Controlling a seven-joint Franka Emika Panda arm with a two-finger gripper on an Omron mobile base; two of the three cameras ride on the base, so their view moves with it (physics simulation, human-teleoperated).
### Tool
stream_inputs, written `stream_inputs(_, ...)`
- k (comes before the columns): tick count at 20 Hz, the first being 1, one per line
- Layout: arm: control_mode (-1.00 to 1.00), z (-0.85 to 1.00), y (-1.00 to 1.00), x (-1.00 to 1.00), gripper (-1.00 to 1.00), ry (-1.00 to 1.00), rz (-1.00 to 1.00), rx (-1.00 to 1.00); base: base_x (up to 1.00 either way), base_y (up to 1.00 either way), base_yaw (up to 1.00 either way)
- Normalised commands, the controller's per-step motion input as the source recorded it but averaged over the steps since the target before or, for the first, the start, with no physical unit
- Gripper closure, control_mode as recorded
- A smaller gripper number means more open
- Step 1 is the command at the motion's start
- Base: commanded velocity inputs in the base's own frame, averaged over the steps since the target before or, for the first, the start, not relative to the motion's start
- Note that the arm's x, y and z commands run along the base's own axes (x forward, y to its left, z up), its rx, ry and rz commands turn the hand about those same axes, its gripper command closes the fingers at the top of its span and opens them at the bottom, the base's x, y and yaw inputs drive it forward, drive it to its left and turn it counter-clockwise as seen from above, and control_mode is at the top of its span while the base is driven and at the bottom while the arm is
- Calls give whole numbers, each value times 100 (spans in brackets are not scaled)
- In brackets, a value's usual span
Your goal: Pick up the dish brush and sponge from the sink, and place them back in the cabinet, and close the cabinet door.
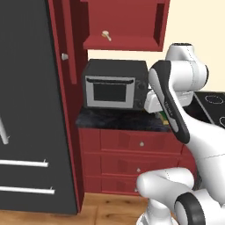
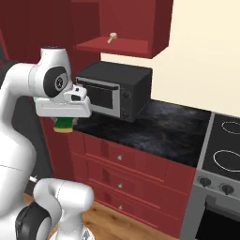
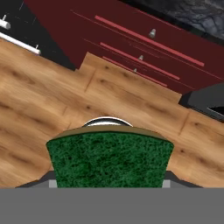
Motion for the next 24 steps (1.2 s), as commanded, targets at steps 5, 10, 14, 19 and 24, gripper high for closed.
stream_inputs(5, 100, 0, 0, 0, 100, 0, 0, 0, 63, -4, 0)
stream_inputs(10, 100, 0, 0, 0, 100, 0, 0, 0, 58, -2, 0)
stream_inputs(14, 100, 0, 0, 0, 100, 0, 0, 0, 57, 0, 0)
stream_inputs(19, 100, 0, 0, 0, 100, 0, 0, 0, 49, 0, 3)
stream_inputs(24, 100, 0, 0, 0, 100, 0, 0, 0, 18, 0, 16)
